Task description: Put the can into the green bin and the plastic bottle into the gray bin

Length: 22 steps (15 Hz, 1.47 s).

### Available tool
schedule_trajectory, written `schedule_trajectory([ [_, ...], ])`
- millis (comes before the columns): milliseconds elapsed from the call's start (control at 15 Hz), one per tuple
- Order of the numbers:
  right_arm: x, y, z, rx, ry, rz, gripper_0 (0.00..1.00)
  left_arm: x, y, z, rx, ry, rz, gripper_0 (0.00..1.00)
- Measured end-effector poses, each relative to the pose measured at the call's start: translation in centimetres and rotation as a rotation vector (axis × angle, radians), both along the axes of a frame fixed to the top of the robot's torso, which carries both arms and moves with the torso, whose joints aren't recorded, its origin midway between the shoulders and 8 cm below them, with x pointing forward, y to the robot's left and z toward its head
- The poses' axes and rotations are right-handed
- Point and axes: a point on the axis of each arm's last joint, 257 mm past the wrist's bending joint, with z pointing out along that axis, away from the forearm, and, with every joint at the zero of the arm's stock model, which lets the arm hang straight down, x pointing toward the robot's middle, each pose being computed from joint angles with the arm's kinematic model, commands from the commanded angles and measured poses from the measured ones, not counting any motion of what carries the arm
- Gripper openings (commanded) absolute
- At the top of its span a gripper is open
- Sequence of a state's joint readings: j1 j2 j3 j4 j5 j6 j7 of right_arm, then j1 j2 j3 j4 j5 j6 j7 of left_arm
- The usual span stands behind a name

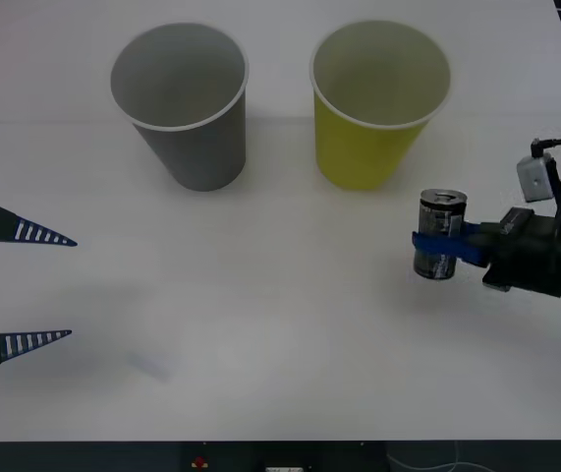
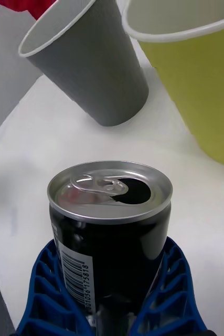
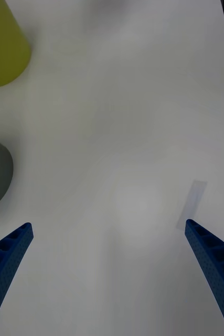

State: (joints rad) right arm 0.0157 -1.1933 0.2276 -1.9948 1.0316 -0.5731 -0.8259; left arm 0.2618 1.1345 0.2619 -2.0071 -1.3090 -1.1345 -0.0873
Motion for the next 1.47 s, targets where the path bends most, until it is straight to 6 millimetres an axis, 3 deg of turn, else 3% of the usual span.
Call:
schedule_trajectory([
  [333,-0.8,-3.2,4.3,-0.095,0.14,-0.006,0.0,0.0,0.0,0.0,0.0,0.0,0.0,1.0],
  [533,-1.0,-4.1,6.5,-0.202,0.187,-0.032,0.0,0.0,0.0,0.0,0.0,0.0,0.0,1.0],
  [867,2.6,-4.1,9.9,-0.273,0.157,-0.009,0.0,0.0,0.0,0.0,0.0,0.0,0.0,1.0],
  [1467,10.1,-1.2,14.3,-0.38,0.14,-0.013,0.0,0.0,0.0,0.0,0.0,0.0,0.0,1.0],
])
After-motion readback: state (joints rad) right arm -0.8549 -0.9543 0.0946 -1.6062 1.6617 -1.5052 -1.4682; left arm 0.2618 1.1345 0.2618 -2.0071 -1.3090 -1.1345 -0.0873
